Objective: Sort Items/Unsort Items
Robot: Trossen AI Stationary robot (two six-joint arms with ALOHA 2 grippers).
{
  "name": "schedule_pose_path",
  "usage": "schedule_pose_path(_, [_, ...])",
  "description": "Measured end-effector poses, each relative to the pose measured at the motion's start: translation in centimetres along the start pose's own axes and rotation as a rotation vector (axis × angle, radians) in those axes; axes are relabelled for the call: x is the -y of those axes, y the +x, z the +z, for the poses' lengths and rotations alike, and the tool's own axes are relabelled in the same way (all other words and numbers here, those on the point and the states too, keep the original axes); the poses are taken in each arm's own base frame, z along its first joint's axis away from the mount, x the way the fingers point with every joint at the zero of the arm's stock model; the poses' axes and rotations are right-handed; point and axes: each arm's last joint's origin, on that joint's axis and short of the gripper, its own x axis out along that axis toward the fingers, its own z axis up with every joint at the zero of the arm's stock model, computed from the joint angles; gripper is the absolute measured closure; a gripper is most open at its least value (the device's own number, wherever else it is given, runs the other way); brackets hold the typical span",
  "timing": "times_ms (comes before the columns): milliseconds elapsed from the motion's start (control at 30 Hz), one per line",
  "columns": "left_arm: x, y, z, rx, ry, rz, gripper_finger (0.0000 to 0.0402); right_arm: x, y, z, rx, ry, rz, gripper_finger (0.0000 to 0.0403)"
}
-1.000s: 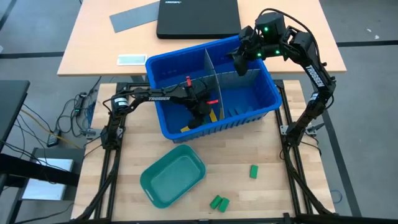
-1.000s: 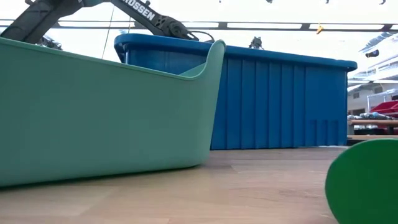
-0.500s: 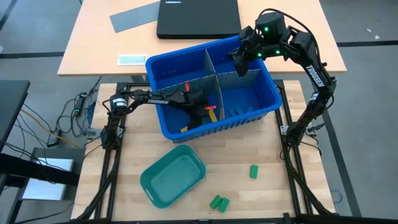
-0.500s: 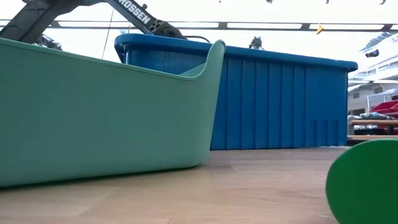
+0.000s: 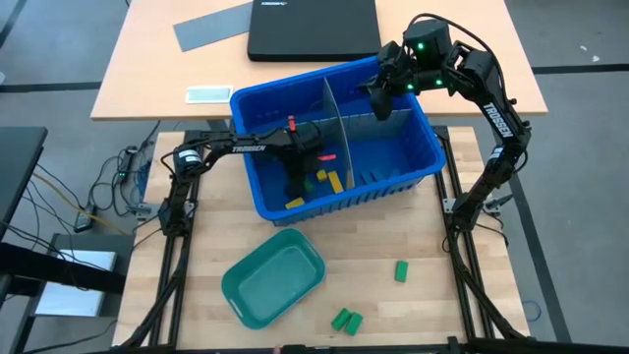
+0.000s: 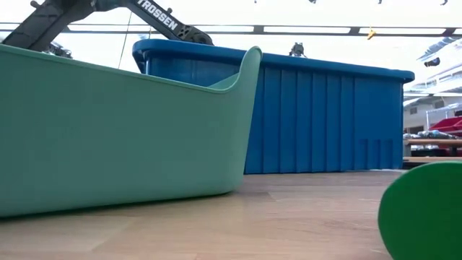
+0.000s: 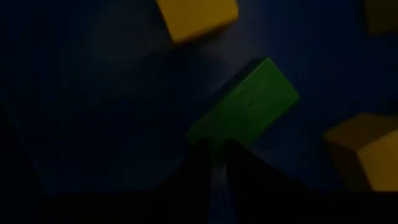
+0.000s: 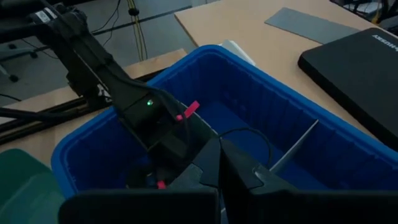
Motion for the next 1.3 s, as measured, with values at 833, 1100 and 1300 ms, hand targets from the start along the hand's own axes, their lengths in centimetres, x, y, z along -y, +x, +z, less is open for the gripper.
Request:
schedule_pose_path(833, [-0.6, -1.5, 1.0, 0.13, 0.206, -0.133, 0.0283, -0.1, 0.0, 0.0, 0.0, -0.073, 0.039, 0.0403])
schedule_pose_path(1100, [-0.4, -1.5, 1.1, 0.142, 0.293, -0.124, 0.0286, -0.2, 0.0, 0.0, 0.003, -0.114, 0.064, 0.0403])
schedule_pose_path(1300, [0.3, -1.6, 1.0, 0.183, 0.413, -0.217, 0.0299, -0.2, 0.0, 0.0, 0.004, -0.135, 0.079, 0.0403])
